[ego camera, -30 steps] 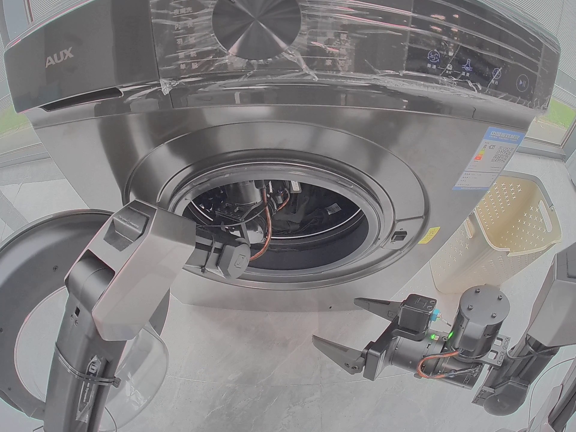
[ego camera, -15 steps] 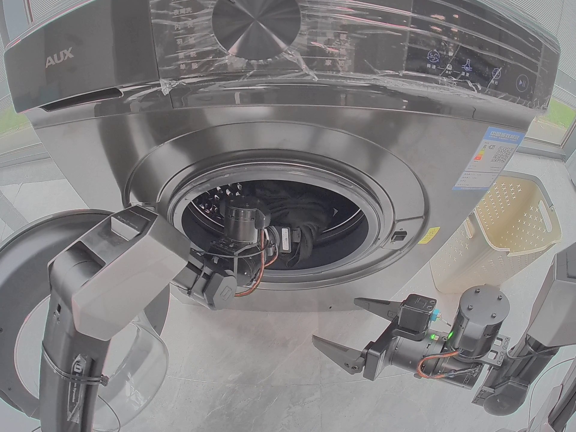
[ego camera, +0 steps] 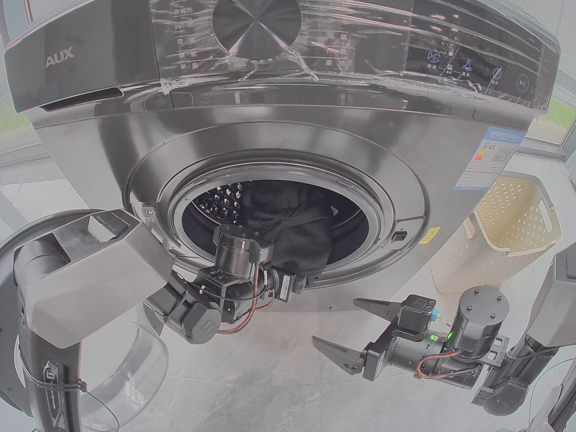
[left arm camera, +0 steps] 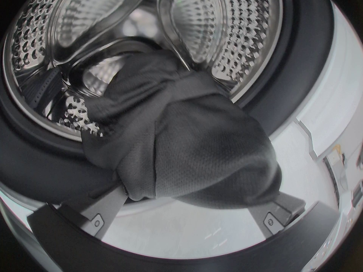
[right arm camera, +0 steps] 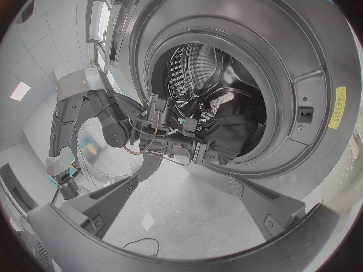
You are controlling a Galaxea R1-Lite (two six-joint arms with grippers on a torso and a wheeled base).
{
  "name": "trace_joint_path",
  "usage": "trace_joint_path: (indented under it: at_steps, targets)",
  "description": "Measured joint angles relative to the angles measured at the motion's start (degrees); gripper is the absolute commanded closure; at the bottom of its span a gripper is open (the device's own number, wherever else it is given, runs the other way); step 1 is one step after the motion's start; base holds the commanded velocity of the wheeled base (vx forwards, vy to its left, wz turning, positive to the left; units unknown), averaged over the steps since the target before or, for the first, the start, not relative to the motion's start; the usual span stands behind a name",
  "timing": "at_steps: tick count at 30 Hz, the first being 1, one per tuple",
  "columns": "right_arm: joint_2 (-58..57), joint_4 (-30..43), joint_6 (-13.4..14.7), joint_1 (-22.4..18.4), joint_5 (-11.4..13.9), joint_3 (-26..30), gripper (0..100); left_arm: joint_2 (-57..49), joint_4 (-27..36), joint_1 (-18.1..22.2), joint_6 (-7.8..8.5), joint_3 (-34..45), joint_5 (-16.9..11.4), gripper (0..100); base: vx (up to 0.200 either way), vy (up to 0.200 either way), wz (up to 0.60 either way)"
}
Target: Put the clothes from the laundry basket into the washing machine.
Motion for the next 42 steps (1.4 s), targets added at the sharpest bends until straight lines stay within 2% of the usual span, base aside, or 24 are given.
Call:
trace_joint_path:
  at_steps: [4, 9, 13, 21, 31, 32, 37, 42]
  targets:
    - [0.0, 0.0, 0.0, 0.0, 0.0, 0.0, 0, -1.4, -0.5, -0.5, 1.46, 3.4, -1.5, 0, 0.0, 0.0, 0.0]
    - [0.0, 0.0, 0.0, 0.0, 0.0, 0.0, 0, -3.0, -2.1, -1.0, 2.04, 5.8, -3.1, 0, 0.0, 0.0, 0.0]
    - [0.0, 0.0, 0.0, 0.0, 0.0, 0.0, 0, -5.0, -2.9, -1.0, 1.93, 5.7, -4.0, 0, 0.0, 0.0, 0.0]
    - [0.0, 0.0, 0.0, 0.0, 0.0, -0.1, 0, -6.7, -3.1, -0.5, 0.99, 0.7, -3.5, 0, 0.0, 0.0, 0.0]
    - [0.0, 0.0, 0.0, 0.0, 0.0, -0.1, 0, -0.5, -5.4, -0.2, 0.39, -4.7, -2.6, 0, 0.0, 0.0, 0.0]
    - [0.0, 0.0, 0.0, 0.0, 0.0, -0.1, 0, 0.2, -5.5, -0.2, 0.39, -5.3, -2.3, 100, 0.0, 0.0, 0.0]
    - [0.0, 0.0, 0.0, -0.1, 0.0, -0.1, 0, 3.6, -5.8, 0.4, 0.33, -9.0, 0.0, 100, 0.0, 0.0, 0.0]
    - [0.0, 0.0, 0.0, 0.0, 0.0, -0.1, 0, 5.3, -6.5, 1.3, -1.34, -13.8, 1.8, 100, 0.0, 0.0, 0.0]
